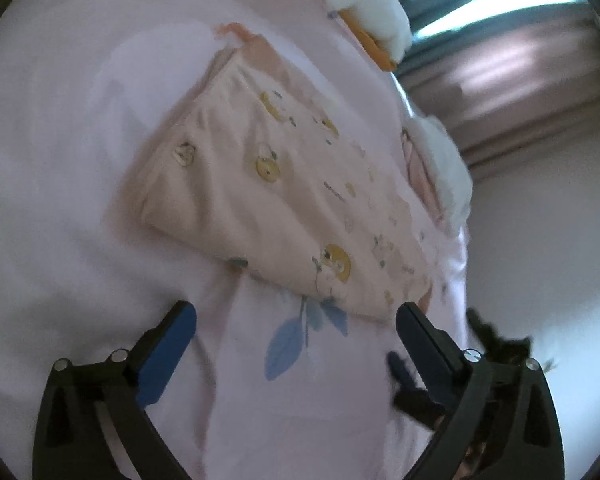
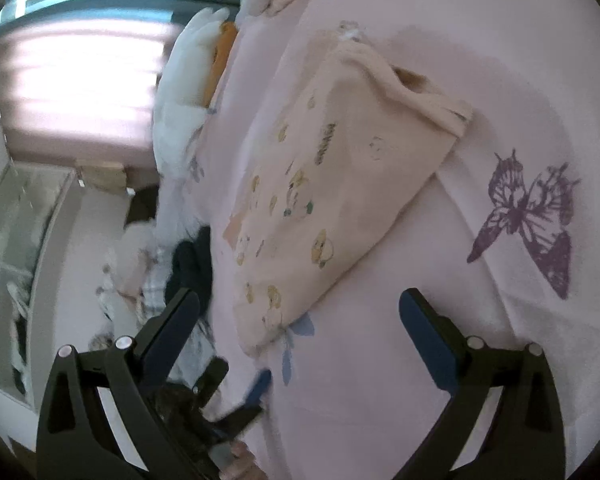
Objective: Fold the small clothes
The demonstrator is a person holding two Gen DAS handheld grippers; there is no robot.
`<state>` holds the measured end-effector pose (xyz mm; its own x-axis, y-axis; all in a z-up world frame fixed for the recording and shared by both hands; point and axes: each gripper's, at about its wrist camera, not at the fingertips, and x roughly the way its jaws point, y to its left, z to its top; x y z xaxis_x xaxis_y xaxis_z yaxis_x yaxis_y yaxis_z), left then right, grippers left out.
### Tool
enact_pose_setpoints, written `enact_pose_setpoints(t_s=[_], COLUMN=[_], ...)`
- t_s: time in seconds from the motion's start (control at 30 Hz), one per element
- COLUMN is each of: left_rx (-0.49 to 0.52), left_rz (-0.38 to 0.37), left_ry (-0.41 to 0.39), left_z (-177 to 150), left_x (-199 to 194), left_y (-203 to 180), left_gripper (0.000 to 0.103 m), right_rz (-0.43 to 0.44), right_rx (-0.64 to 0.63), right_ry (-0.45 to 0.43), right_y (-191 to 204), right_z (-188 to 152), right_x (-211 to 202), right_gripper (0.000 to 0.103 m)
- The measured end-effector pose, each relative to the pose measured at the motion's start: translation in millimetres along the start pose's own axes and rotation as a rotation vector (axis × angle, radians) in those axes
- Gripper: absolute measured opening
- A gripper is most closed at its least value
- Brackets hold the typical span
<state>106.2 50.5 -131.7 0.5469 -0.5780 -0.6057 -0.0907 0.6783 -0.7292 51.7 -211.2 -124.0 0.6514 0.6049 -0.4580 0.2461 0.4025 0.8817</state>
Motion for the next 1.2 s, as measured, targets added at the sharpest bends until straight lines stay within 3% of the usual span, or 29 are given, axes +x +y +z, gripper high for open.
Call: enact_pose_setpoints(t_s=[0.17,0.3,0.37,0.47,0.6,0.8,0.97,1.03,1.1,1.2], left_rx=[-0.110,-0.184,-0.217,-0.220,-0.239,-0.185,-0.188,-0.183,-0.137,-0.081], left_rz=[-0.112,-0.124,-0.165,-0.233,-0.259,-0.083,0.018,0.076,0.123,0.171], left_ry=[0.022,0.033,0.016,-0.010,-0.067,-0.070,-0.131,-0.163,-0.180,-0.217], left_z=[23.0,44.3,51.1,55.1,56.3,78.0,91.2,90.8,90.3,84.8], left_x=[22.0,38.2,41.5,46.6,44.1,65.4,80.3,85.2,88.9,86.9], left_y=[2.7,-0.2,2.1,0.8,-3.7,-11.9,-12.9,-17.5,-24.2,-21.3], left_gripper=[0.101,0.101,0.101,0.101,0.101,0.093,0.074,0.072,0.072,0.057], right_rz=[0.066,0.013,0.009,-0.006,-0.044,-0.096,-0.131,-0.153,-0.178,-0.207], right_rx=[0.011,0.092,0.105,0.086,0.045,0.020,0.000,-0.024,-0.048,-0.087], right_ry=[-0.027,-0.031,-0.035,-0.048,-0.041,-0.053,-0.078,-0.093,-0.121,-0.147], right_y=[4.2,7.5,8.3,14.0,21.7,27.8,31.5,34.0,34.6,34.6], right_z=[14.6,31.6,39.4,45.0,50.3,66.6,77.5,79.6,81.1,81.6], right_x=[15.6,33.0,39.7,44.5,51.9,68.2,80.1,85.5,90.5,95.6], right_gripper=[0.103,0.103,0.103,0.103,0.103,0.093,0.090,0.087,0.078,0.065])
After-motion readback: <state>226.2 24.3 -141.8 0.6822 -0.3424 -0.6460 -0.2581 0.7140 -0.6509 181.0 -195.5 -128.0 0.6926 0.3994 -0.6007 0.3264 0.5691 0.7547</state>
